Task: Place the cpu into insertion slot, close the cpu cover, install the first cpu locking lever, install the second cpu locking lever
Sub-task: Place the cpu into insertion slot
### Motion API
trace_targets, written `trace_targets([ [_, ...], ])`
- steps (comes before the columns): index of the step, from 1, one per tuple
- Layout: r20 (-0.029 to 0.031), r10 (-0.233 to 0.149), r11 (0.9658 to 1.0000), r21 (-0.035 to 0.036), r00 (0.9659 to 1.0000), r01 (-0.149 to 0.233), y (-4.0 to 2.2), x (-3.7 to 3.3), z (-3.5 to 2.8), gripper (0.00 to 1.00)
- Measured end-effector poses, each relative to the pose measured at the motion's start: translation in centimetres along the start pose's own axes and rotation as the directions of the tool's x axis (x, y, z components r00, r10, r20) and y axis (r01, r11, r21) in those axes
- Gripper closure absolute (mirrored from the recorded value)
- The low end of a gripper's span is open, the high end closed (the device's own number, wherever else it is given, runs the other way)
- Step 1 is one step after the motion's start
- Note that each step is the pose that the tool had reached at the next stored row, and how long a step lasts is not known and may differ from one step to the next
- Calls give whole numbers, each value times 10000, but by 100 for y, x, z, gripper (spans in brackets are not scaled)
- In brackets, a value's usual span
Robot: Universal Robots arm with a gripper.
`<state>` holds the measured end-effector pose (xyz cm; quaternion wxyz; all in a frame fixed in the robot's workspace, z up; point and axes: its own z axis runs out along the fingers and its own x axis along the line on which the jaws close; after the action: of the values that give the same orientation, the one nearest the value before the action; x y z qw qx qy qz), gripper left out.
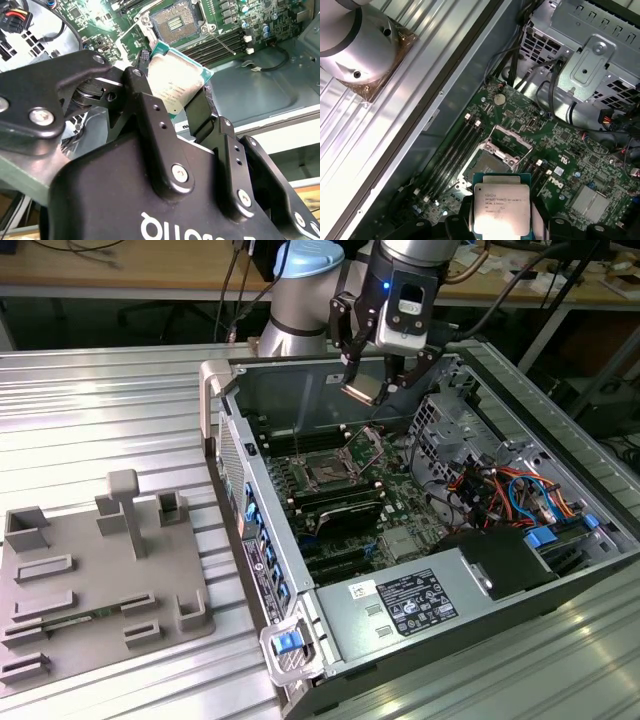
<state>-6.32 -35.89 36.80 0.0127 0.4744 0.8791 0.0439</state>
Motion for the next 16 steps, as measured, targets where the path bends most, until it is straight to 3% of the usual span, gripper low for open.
trace_targets([
  [9,49,557,9984,-12,9984,-557,-18,11,5,45],
  [16,104,1196,9928,-27,9928,-1196,-40,25,11,45],
])
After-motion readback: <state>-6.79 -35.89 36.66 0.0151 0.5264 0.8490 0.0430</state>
